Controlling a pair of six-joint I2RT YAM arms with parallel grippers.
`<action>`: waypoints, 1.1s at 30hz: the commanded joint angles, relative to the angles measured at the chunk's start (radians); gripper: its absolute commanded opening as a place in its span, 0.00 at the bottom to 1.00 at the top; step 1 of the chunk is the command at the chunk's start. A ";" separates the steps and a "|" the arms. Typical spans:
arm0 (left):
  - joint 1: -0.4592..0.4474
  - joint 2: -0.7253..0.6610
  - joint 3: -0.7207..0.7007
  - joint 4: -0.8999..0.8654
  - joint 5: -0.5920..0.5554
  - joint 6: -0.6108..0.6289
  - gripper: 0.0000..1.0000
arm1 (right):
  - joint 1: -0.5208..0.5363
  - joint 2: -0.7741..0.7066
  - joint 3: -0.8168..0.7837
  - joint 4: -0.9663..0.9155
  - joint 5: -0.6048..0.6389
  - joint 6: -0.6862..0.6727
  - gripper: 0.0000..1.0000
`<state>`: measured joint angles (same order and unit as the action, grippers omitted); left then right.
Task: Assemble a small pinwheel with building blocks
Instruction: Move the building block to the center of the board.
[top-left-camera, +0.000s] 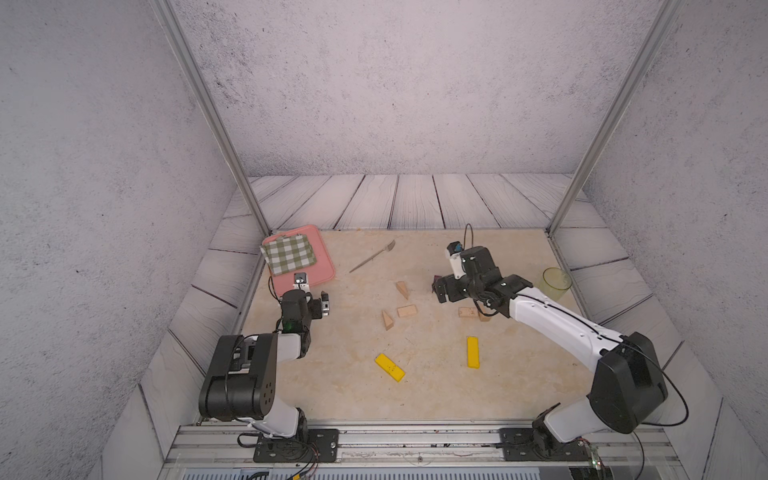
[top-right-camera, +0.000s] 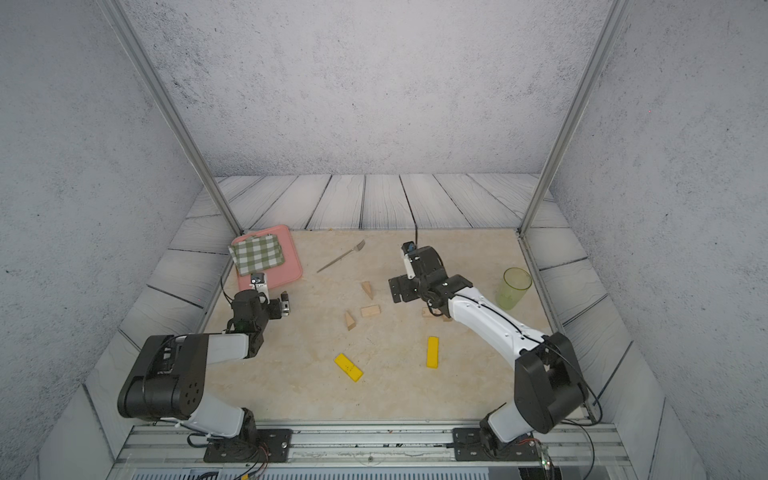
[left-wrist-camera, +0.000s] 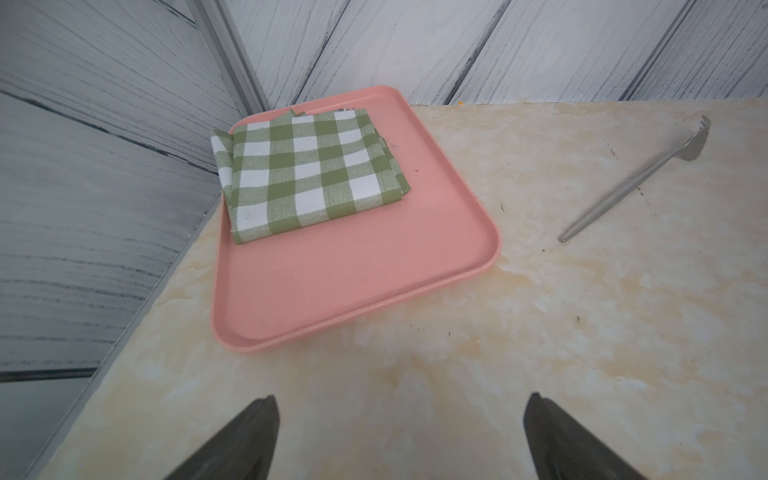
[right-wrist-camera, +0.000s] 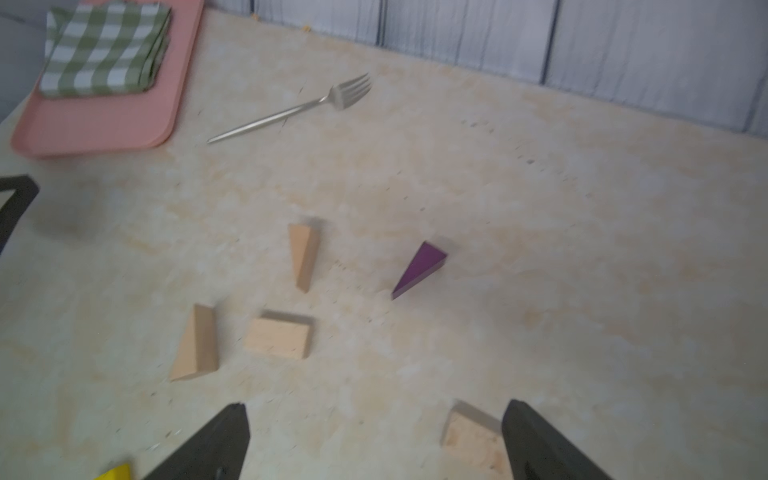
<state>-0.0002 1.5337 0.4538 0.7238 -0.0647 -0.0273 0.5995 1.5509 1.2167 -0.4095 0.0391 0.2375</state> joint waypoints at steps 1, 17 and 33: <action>0.007 -0.079 0.030 -0.067 -0.040 -0.020 0.98 | 0.066 0.124 0.097 -0.246 0.027 0.132 0.99; -0.005 -0.452 0.136 -0.834 0.213 -0.313 0.99 | 0.200 0.555 0.481 -0.486 0.100 0.226 0.98; -0.038 -0.477 0.101 -0.835 0.278 -0.329 1.00 | 0.203 0.787 0.715 -0.563 0.113 0.247 0.88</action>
<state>-0.0284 1.0672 0.5667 -0.1108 0.1959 -0.3492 0.8028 2.2929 1.9102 -0.9360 0.1246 0.4686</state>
